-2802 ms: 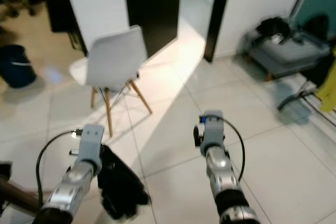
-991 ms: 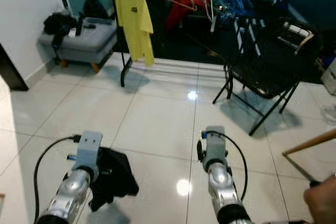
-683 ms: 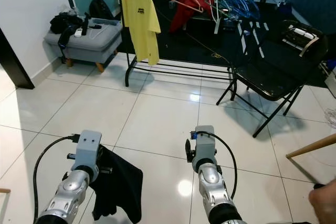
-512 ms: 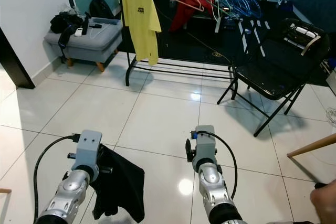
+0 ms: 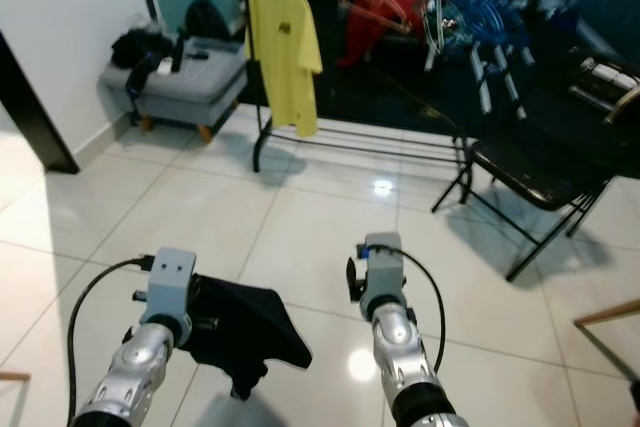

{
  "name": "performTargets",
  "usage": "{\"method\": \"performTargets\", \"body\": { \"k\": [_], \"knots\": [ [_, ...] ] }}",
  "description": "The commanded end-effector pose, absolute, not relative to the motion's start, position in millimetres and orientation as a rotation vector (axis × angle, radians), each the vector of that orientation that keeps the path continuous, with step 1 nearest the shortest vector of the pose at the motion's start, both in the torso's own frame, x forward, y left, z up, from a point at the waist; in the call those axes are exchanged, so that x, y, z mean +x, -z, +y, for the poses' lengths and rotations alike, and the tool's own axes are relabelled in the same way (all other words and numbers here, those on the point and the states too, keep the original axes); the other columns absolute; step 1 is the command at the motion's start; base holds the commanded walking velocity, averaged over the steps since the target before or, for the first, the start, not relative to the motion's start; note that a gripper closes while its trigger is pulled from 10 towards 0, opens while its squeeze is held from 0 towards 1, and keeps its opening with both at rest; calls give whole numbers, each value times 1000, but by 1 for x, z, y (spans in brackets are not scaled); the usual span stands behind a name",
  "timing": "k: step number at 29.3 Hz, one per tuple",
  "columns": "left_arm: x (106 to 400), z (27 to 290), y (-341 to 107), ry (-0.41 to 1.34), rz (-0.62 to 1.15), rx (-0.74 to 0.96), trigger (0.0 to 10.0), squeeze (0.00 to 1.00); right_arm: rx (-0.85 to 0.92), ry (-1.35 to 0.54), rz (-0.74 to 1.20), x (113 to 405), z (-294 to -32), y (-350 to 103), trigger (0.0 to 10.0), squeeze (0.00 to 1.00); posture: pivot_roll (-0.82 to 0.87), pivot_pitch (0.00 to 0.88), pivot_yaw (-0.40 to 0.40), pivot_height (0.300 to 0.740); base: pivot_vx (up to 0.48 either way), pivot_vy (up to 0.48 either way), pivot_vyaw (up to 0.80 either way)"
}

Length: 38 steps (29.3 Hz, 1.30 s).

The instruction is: Hang hanger

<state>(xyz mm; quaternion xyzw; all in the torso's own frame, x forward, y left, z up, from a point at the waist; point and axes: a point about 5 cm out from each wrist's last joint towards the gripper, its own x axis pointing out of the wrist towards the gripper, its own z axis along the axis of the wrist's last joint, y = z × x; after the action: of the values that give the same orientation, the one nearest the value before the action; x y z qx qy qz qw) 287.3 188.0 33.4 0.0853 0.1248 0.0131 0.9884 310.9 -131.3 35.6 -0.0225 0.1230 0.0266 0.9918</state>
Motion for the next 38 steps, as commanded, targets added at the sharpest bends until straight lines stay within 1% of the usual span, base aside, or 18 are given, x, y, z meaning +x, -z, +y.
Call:
{"method": "performTargets", "body": {
  "k": [1,10,15,38],
  "knots": [
    [290,187,-38,-23,224,162,10000,0,-49,-30,253,309,-139,-33,10000,0,10,79,-20,740,360,0,0],
    [293,189,-41,-24,219,160,10000,0,-46,-16,247,311,-141,-35,10000,0,1,97,-12,740,360,0,0],
    [297,188,-43,-24,215,158,10000,0,-43,-14,239,316,-141,-40,10000,0,-2,107,-27,740,359,0,0],
    [299,186,-43,-36,214,124,10000,0,-40,-6,239,317,-143,-41,10000,0,-6,110,-39,740,357,0,0]
  ]
}}
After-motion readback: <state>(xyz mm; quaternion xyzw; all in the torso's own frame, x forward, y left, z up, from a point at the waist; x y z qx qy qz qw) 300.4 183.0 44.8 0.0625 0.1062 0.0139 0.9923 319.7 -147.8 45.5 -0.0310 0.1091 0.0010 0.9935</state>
